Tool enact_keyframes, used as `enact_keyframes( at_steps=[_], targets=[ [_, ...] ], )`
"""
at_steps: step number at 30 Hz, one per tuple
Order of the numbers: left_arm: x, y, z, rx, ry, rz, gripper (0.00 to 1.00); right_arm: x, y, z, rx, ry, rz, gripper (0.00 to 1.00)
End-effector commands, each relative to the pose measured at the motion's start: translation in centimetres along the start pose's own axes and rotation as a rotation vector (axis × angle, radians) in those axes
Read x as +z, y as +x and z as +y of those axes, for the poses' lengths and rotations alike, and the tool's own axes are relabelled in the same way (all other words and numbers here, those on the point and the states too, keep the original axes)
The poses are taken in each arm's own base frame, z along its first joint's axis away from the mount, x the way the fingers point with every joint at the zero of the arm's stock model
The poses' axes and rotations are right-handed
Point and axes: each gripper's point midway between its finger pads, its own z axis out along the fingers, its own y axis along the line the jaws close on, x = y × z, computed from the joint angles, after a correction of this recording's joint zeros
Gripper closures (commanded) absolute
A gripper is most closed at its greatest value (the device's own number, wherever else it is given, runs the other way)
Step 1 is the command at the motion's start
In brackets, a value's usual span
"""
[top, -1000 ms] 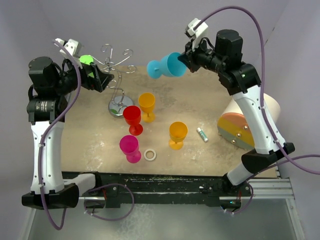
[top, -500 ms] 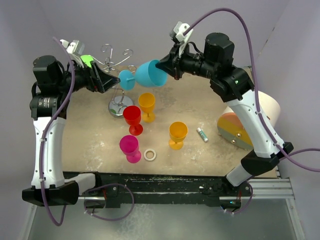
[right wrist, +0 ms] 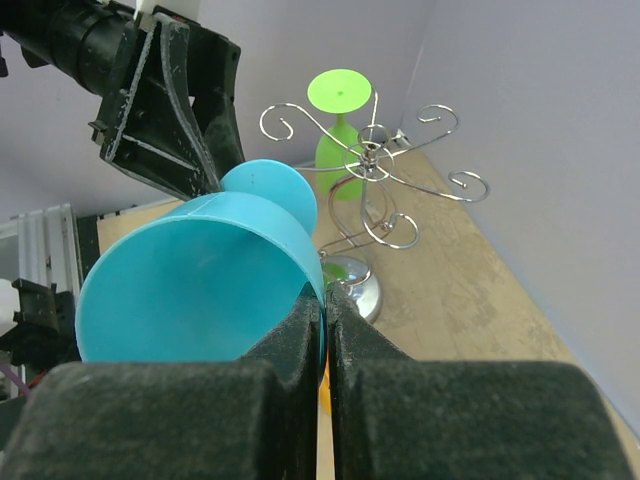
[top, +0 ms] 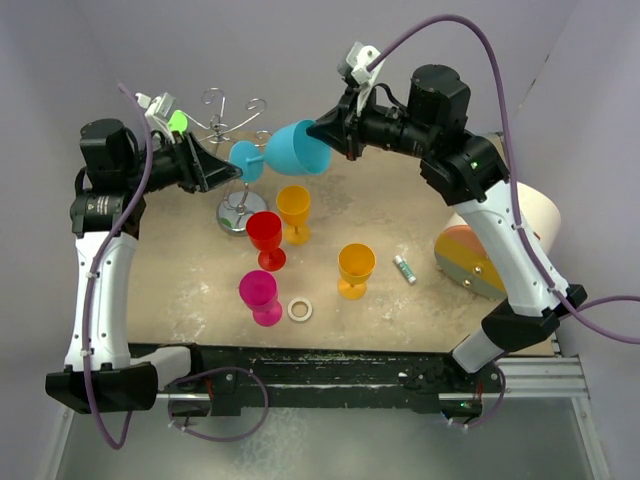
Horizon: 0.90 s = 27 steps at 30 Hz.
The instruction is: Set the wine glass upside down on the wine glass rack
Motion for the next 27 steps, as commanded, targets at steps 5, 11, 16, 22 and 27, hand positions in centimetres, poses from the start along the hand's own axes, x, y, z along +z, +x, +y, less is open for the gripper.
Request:
enact_keyframes(
  at_steps=[5, 11, 16, 22, 27],
  targets=[
    [0.1, 0.0, -1.1, 0.008, 0.065, -0.003, 0.62, 0.2, -1.9, 0.8, -0.021, -0.031, -0.065, 1.0],
    [0.1, 0.0, -1.3, 0.0, 0.081, 0.0, 0.67, 0.5, -1.3, 0.9, -0.015, -0.039, -0.053, 1.0],
    [0.2, 0.0, -1.3, -0.012, 0.087, -0.001, 0.65, 0.5, -1.2, 1.0, -0.015, -0.043, -0.05, 1.0],
    [0.2, 0.1, -1.2, -0.018, 0.082, -0.002, 0.65, 0.7, -0.9, 1.1, -0.012, -0.047, -0.044, 1.0],
    [0.2, 0.1, -1.3, -0.014, 0.087, -0.008, 0.74, 0.6, -0.8, 1.2, -0.011, -0.051, -0.044, 1.0]
  ],
)
